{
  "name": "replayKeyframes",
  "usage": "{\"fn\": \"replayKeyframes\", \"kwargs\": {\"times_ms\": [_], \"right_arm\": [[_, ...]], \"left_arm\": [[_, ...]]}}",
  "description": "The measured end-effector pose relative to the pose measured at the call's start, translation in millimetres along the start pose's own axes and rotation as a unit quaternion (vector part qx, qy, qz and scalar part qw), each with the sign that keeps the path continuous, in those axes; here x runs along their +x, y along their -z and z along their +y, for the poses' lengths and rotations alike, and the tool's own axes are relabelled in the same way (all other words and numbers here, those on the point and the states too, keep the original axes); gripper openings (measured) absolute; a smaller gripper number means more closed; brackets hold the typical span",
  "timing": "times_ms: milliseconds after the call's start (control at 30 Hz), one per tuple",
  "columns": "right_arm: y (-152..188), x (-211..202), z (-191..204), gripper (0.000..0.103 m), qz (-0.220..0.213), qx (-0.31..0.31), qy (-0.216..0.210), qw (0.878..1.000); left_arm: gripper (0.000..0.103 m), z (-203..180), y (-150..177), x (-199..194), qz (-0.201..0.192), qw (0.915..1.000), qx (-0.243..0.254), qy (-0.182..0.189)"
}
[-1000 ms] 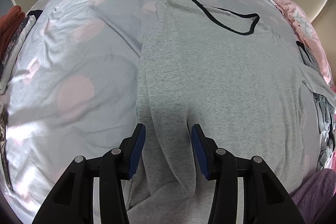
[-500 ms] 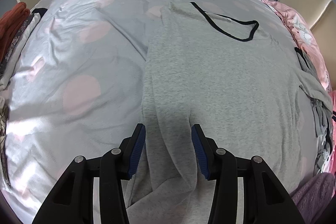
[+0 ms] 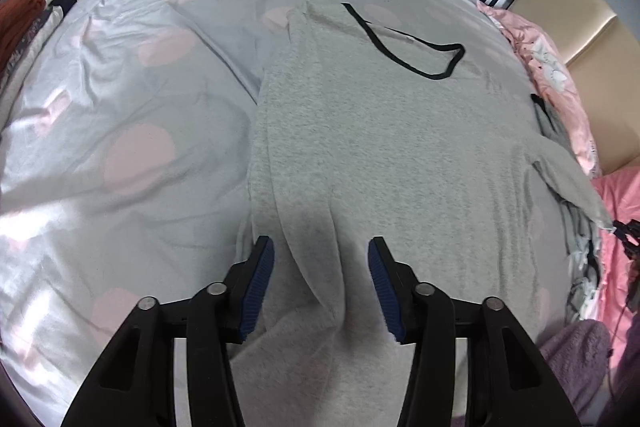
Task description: Fold clothes
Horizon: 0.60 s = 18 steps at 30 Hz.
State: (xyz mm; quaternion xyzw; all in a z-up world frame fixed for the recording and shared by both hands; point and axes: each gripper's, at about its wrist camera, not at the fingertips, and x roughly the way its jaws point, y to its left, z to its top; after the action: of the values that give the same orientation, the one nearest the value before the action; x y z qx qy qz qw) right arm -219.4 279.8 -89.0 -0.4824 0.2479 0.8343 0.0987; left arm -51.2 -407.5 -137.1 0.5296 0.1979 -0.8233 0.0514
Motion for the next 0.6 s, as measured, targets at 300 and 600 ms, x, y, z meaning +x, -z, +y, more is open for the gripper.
{"fn": "replayKeyframes", "kwargs": {"times_ms": [300, 600], "right_arm": [[84.8, -43.7, 124.7, 0.018, 0.027, -0.043, -0.230, 0.972], [204.8, -14.3, 203.7, 0.019, 0.083, -0.142, -0.333, 0.929]], "left_arm": [[0.054, -14.7, 18.4, 3.0, 0.033, 0.9990, 0.029, -0.002], [0.014, -12.1, 27.5, 27.9, 0.083, 0.9944, 0.033, -0.058]]}}
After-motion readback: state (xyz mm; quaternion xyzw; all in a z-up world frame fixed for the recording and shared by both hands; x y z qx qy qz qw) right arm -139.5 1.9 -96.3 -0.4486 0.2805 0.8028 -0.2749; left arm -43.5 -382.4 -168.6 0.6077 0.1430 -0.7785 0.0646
